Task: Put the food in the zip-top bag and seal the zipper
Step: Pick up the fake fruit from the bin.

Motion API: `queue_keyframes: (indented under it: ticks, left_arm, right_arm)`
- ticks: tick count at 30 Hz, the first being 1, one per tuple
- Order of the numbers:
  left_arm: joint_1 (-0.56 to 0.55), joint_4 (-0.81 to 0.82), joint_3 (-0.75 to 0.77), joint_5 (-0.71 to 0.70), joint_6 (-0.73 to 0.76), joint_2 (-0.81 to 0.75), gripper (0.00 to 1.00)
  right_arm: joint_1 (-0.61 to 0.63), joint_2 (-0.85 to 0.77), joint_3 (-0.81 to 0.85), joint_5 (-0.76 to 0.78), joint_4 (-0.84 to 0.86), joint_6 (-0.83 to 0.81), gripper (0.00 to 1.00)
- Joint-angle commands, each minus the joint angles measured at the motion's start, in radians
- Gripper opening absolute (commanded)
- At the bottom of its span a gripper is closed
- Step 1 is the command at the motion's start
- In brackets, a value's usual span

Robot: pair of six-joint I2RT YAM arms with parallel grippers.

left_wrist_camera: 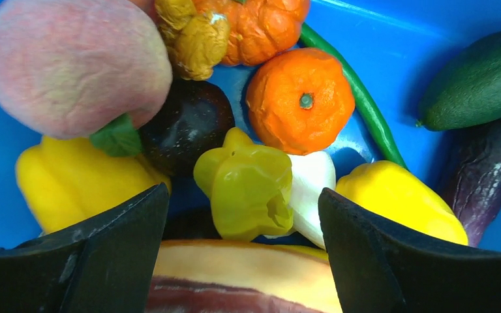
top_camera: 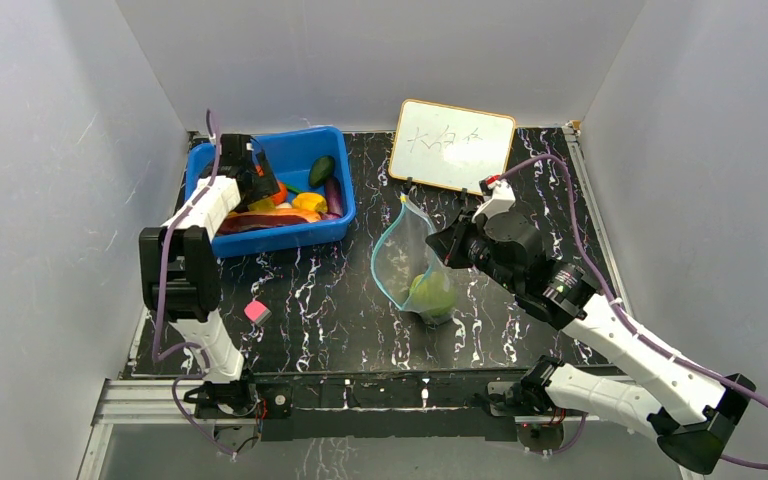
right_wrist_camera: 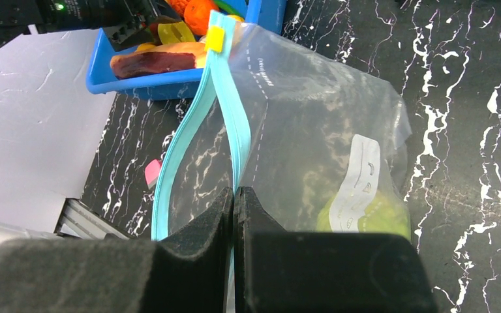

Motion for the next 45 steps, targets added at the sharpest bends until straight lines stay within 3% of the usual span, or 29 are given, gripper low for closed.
queue_keyframes:
  ticks: [1,17,45]
  left_arm:
    - [0.008,0.047,0.035,0.047,0.012,0.025,0.80]
    - [0.010,0.013,0.088,0.070,0.035,0.112,0.60]
    - [0.010,0.006,0.066,0.101,0.055,0.022,0.30]
  right_arm:
    - [0.003,-0.002,0.056,-0.005,0.038,0.006,0.00]
    - [0.003,0.014,0.075,-0.019,0.032,0.011,0.00]
    - [0.003,-0.017,0.065,-0.027,0.022,0.031,0.00]
